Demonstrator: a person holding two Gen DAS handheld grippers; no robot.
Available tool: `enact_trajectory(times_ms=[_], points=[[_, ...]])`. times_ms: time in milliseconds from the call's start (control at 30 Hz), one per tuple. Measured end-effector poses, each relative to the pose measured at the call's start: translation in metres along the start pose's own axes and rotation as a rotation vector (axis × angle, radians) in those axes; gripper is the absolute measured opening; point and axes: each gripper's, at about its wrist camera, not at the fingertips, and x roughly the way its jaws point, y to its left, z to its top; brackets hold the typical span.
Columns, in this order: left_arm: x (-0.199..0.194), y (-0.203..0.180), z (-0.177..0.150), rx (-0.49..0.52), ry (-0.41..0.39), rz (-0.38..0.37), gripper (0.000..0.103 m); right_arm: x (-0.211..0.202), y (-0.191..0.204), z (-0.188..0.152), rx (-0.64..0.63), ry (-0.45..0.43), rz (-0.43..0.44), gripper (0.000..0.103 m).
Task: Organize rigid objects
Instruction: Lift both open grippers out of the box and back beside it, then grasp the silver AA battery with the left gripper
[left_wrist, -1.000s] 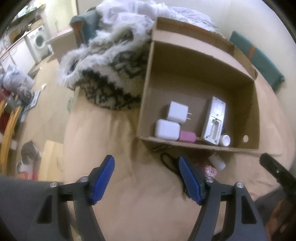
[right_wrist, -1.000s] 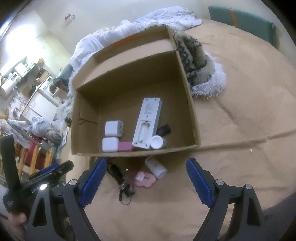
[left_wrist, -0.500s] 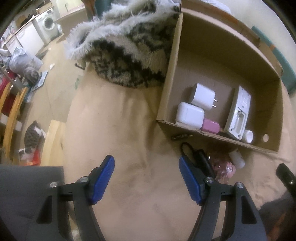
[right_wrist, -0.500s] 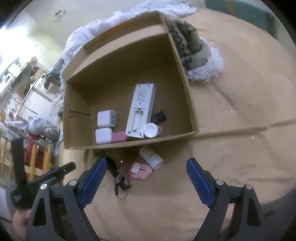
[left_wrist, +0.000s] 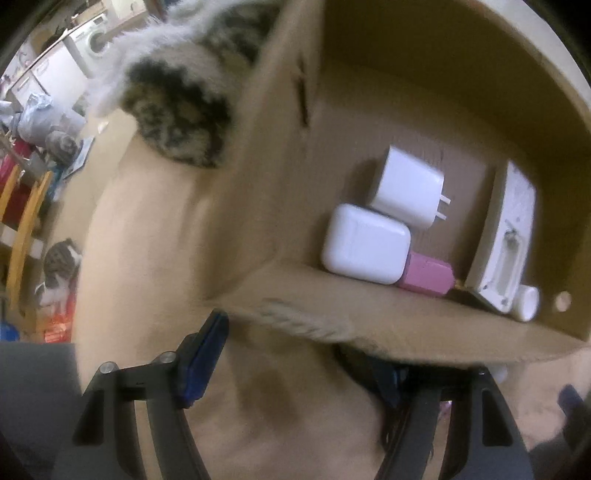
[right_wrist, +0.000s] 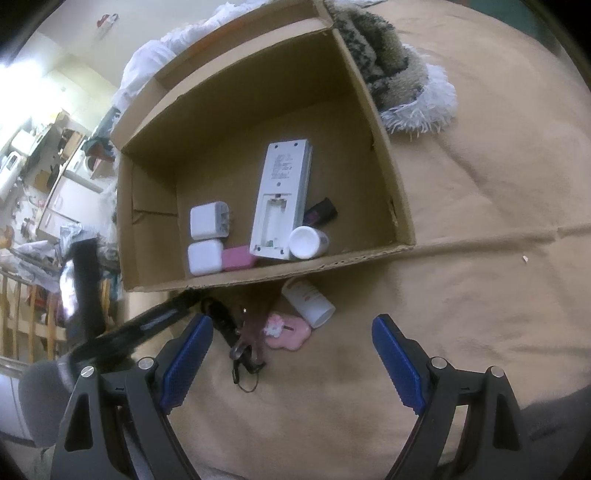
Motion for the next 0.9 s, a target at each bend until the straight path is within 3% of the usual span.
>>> enact_trajectory(times_ms=[100,167,267,333,400,600,900], points=[[0.014,-0.004,0.002,-0.03,-0.016,0.013,0.071,0.001,0.0,-0.001,-0.004,0.006,-0.003,0.093],[0.02,-0.007,0.005,-0.035,-0.027,0.019,0.08,0.002,0.001,-0.001,-0.005,0.013,-0.002,0.093],[0.025,-0.016,0.004,-0.007,-0.048,0.059,0.079,0.003,0.001,0.001,-0.005,0.018,0.001,0.093],[0.025,-0.018,0.004,-0.004,-0.057,0.056,0.071,0.004,0.0,0.002,-0.003,0.02,0.001,0.093],[0.023,-0.018,0.004,0.011,-0.072,0.053,0.038,0.005,-0.001,0.002,0.004,0.021,0.002,0.093],[0.02,-0.012,0.009,0.017,-0.056,0.009,0.038,0.004,-0.005,0.004,0.024,0.023,0.006,0.093],[-0.013,0.0,0.01,0.076,-0.005,0.014,0.038,0.012,-0.022,0.008,0.107,0.065,0.04,0.093]])
